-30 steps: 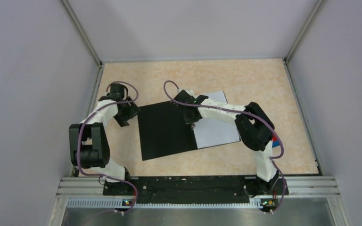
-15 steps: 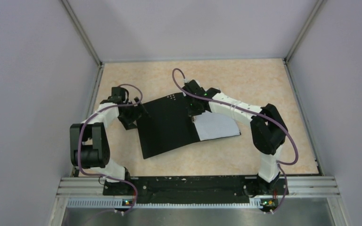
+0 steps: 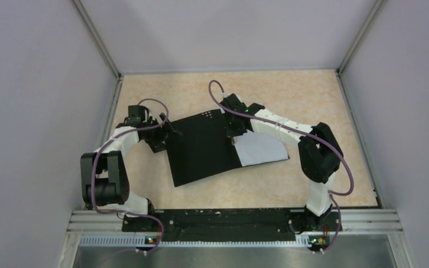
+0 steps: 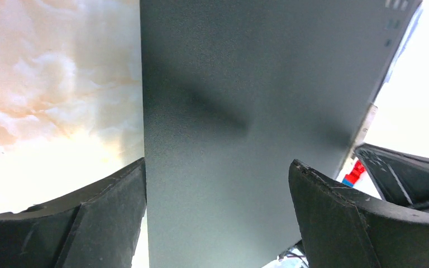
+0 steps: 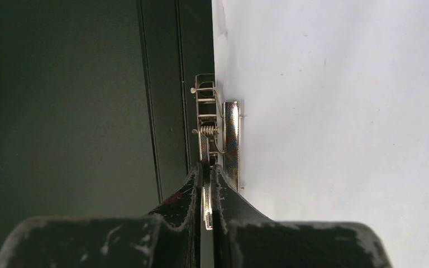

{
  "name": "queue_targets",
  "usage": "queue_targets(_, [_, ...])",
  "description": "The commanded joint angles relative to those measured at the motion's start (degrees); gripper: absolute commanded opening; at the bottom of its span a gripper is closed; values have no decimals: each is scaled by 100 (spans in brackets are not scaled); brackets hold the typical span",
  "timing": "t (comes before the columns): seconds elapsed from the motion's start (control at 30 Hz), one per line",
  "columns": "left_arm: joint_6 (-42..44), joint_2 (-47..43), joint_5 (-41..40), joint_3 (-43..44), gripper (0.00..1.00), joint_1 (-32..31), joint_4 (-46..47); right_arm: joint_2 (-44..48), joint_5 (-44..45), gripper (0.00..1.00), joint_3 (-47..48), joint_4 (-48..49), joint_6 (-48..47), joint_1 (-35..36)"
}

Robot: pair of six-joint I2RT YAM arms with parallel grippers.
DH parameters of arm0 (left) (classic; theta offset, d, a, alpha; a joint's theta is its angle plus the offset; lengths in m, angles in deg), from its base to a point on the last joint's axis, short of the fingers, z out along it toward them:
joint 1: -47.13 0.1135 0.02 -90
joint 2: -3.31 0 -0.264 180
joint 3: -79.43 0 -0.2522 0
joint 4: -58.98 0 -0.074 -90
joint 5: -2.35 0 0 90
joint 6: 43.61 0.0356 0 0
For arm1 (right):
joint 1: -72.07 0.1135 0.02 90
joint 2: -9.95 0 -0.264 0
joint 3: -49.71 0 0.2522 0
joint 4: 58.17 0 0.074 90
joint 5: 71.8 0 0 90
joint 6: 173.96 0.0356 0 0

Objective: Put the files into the folder

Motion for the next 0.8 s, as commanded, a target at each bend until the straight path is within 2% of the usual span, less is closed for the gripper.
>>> queue_targets(0.0, [-187, -402, 687, 246, 95, -29, 154, 177, -275, 0, -60, 495, 151, 33])
queue_targets(0.23, [-272, -371, 1087, 801, 94, -25, 95, -109, -1120, 0, -509, 1333, 569, 39])
queue_targets(0.37, [-277, -190, 1244, 1246, 94, -32, -22, -297, -1323, 0, -614, 1657, 812, 37])
queue_targets(0.53, [-34, -35, 1104, 1898, 94, -116, -508, -331, -1426, 12, -648, 1894, 1060, 66])
queue_targets(0.77, [27, 53, 960, 2326, 93, -519, -728, 319, -755, 27, -1007, 1804, 1202, -159])
